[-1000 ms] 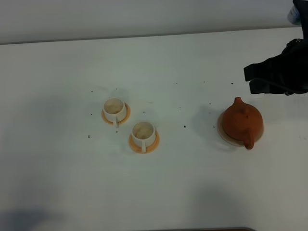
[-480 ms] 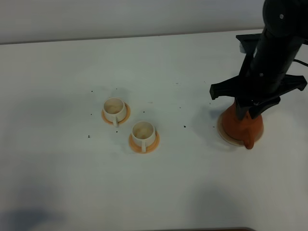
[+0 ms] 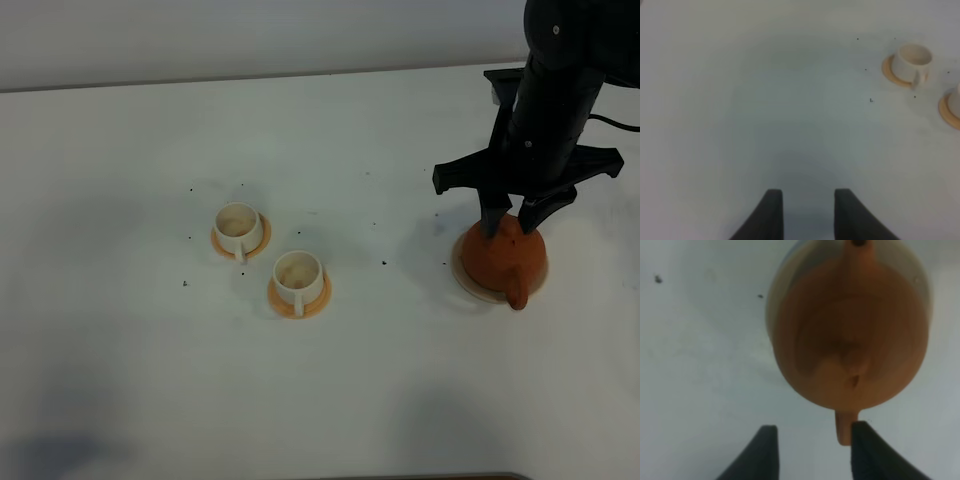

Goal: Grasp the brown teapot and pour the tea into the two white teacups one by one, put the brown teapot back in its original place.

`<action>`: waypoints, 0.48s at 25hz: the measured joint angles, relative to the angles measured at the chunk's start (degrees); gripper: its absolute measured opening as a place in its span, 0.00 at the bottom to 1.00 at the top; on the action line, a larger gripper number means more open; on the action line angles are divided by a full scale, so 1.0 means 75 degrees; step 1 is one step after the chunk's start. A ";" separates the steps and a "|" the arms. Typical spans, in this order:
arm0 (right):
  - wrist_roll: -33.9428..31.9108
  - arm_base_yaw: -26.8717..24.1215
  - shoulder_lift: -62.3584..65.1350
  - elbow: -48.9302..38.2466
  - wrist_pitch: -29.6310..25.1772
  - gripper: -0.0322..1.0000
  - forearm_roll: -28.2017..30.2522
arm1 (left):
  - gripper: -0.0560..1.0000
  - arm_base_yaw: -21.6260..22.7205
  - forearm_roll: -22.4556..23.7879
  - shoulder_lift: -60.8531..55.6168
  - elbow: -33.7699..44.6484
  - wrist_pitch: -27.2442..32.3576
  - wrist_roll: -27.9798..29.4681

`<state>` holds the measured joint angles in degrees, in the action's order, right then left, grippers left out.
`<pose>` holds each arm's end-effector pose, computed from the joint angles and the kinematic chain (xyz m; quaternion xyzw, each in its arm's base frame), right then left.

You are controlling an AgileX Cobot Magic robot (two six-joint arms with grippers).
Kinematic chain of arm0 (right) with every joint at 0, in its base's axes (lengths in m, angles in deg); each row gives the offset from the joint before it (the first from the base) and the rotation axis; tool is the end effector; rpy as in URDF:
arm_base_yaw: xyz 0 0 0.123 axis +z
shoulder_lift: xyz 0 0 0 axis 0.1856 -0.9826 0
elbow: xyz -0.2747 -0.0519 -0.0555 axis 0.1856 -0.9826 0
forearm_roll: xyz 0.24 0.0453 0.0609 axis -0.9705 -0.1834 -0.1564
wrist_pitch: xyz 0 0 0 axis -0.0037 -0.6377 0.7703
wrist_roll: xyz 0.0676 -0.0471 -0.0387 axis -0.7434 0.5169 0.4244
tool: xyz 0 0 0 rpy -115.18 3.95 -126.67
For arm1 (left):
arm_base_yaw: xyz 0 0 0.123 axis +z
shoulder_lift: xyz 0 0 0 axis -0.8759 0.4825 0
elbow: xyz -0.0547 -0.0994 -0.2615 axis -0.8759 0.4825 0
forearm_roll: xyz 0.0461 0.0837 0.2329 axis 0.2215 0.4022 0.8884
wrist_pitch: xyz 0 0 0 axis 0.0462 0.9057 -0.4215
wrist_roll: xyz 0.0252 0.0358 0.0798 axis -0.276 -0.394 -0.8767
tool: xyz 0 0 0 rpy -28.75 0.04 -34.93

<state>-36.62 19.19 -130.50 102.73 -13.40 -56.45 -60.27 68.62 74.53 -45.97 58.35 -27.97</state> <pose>0.3316 0.1995 0.2211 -0.1637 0.9854 0.0458 0.0013 -0.0064 0.0026 0.2794 -0.0130 0.8545 0.0179 0.5189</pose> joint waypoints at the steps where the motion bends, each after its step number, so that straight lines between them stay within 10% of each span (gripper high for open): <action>1: 0.0000 0.0000 0.0007 -0.0076 0.0000 0.39 0.0000 | 0.29 0.0000 0.0000 0.0000 0.0000 0.0000 -0.0007; 12: 0.0160 0.0000 0.0332 -0.1008 -0.0037 0.37 0.0008 | 0.29 0.0000 0.0000 0.0000 0.0000 0.0000 -0.0015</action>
<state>-35.42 19.19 -128.01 95.17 -13.67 -56.39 -60.27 68.62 74.53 -45.97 58.35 -28.08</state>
